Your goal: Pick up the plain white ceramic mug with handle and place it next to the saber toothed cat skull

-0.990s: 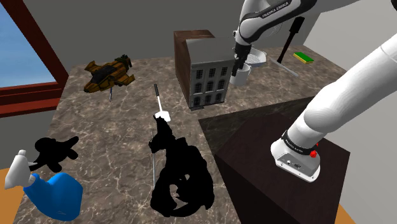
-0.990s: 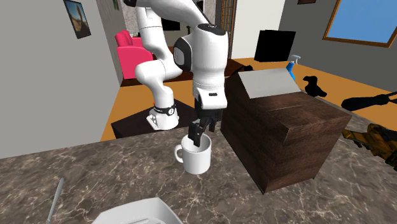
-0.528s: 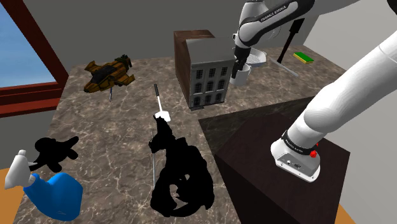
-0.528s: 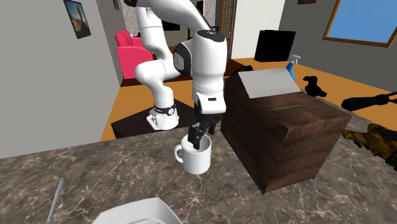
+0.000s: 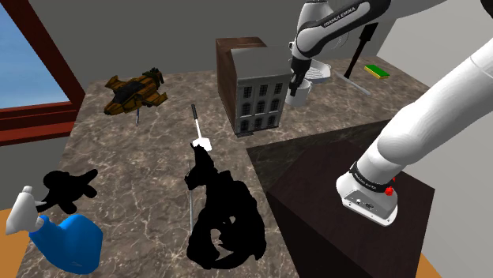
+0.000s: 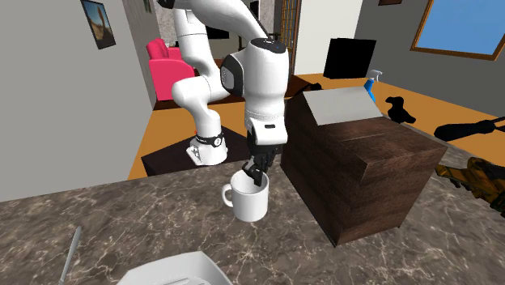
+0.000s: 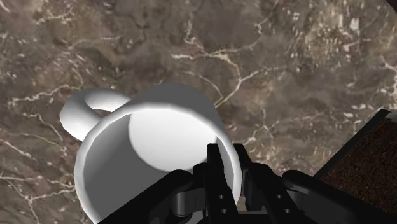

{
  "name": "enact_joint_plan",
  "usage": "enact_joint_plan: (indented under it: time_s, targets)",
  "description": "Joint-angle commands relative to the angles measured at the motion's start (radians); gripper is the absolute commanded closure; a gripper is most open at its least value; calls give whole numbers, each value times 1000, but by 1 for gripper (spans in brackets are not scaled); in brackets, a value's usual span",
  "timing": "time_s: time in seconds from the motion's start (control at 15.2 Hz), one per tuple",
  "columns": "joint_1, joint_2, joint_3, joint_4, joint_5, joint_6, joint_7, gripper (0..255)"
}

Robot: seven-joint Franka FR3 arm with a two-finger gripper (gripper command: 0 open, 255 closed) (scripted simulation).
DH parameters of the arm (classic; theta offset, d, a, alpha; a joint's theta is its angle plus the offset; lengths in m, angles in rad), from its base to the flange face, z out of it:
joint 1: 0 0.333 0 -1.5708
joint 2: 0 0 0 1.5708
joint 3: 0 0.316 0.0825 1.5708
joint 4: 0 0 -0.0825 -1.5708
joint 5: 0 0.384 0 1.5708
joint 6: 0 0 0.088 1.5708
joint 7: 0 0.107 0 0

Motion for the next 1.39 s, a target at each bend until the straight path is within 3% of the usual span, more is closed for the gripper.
enact_joint_plan:
  time_s: [0.0,0.2,1.32]
  targets:
    - [0,0,0,0,0,0,0,255]
    - [0,0,0,0,0,0,0,255]
    - [-1,-118,13,132,-7,-249,7,255]
